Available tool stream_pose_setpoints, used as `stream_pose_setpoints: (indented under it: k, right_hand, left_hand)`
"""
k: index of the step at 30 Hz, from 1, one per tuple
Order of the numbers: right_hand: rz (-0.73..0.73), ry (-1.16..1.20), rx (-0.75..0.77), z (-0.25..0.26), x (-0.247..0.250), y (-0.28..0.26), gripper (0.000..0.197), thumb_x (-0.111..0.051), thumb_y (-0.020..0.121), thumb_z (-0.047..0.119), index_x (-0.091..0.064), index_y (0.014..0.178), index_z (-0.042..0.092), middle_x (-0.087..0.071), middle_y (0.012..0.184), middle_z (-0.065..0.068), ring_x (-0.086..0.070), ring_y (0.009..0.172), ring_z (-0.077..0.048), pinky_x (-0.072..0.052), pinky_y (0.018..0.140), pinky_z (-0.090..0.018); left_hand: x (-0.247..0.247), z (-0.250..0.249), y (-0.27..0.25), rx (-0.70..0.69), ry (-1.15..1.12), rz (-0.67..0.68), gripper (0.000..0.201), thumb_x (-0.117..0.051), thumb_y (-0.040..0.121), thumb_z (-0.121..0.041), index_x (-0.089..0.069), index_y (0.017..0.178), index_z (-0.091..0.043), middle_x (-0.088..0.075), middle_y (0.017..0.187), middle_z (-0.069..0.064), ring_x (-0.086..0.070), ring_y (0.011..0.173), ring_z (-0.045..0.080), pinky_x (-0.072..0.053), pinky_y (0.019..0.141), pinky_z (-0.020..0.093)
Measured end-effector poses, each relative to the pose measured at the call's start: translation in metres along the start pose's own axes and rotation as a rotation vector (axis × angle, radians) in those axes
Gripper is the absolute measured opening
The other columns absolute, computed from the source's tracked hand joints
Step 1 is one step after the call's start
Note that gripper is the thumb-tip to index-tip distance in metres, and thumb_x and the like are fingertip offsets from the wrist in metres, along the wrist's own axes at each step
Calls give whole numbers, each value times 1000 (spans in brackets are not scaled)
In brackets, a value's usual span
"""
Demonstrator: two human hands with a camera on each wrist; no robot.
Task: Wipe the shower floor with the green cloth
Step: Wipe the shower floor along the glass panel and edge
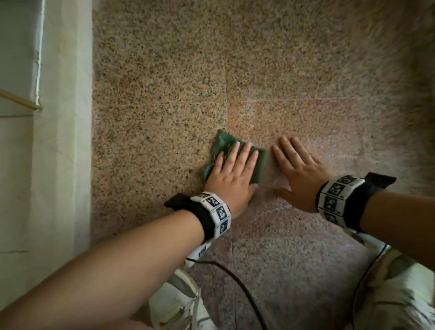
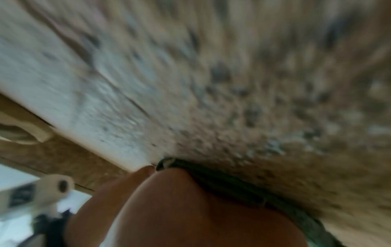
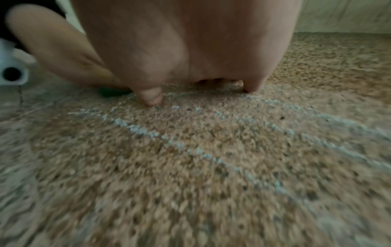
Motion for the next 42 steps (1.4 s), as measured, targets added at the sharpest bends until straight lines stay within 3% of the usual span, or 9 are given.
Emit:
stream_pose_setpoints:
  k: [8, 17, 23, 26, 28, 30, 32, 34, 42]
  right_hand:
    - [86, 170, -140, -14, -6, -27, 88, -39, 96, 56, 14, 155, 17, 22, 161, -1, 19, 148, -19, -6, 120, -39]
    - [102, 252, -313, -53, -8, -33, 112, -50, 83, 71, 16, 154, 14, 21, 161, -3, 17, 148, -21, -3, 122, -37]
    - [109, 253, -322, -50, -21, -29, 122, -51, 78, 76, 27, 149, 14, 34, 156, -4, 28, 145, -24, -1, 122, -42]
    - [108, 269, -318, -49, -21, -31, 123, -53, 78, 76, 26, 150, 14, 34, 156, -4, 27, 145, -25, -1, 122, -42]
    - [85, 268, -322, -50, -20, -30, 123, -54, 78, 75, 25, 151, 14, 33, 157, -5, 26, 146, -25, -2, 122, -42]
    - [82, 274, -317, -48, -19, -30, 122, -53, 78, 74, 24, 151, 14, 32, 157, -5, 26, 146, -26, -3, 122, -42]
    - [85, 289, -307, -47, -21, -30, 120, -50, 79, 75, 23, 152, 13, 31, 158, -6, 26, 146, -27, -3, 122, -43]
    - [61, 294, -296, -50, -23, -29, 120, -50, 78, 76, 23, 152, 14, 31, 158, -6, 26, 146, -28, -3, 121, -45]
    - [95, 278, -266, -51, -28, -29, 122, -50, 79, 74, 31, 147, 13, 39, 153, -8, 32, 142, -30, 2, 120, -45]
  left_hand:
    - [40, 75, 43, 338, -64, -69, 74, -31, 100, -46, 2, 156, -10, 10, 164, 11, 9, 150, 34, -1, 119, 53]
    - [-5, -67, 13, -437, 172, 138, 70, -22, 104, -46, 13, 155, -15, 23, 161, 5, 18, 149, 28, 7, 119, 50]
    - [45, 61, 62, 188, 19, -59, 70, -20, 102, -48, 9, 156, -15, 18, 163, 5, 16, 150, 27, 1, 122, 48]
    - [50, 81, 59, 319, -10, -35, 75, -32, 101, -48, 3, 157, -13, 14, 164, 8, 12, 150, 30, -4, 121, 51]
    - [41, 44, 51, 230, 3, 12, 77, -29, 101, -49, 9, 156, -11, 24, 161, 9, 20, 148, 33, 2, 119, 53]
    - [19, -16, 32, -63, 45, 141, 75, -25, 103, -48, 16, 155, -13, 35, 155, 7, 28, 145, 32, 7, 119, 54]
    - [1, -59, 6, -312, 119, 252, 73, -24, 103, -48, 16, 155, -15, 30, 158, 5, 24, 147, 30, 6, 120, 53]
    - [2, -58, 19, -363, 174, 210, 70, -22, 103, -48, 12, 156, -17, 21, 162, 3, 18, 149, 27, 3, 120, 49]
    - [94, 104, 128, 379, -15, 33, 73, -28, 102, -45, 8, 156, -11, 18, 163, 8, 16, 149, 29, 2, 121, 49]
Point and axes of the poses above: each hand's wrist, its own y-axis towards the middle knuckle, its own x-axis out of the back of the hand, z = x × y, the point moved 6 cm from there along y, towards the middle knuckle
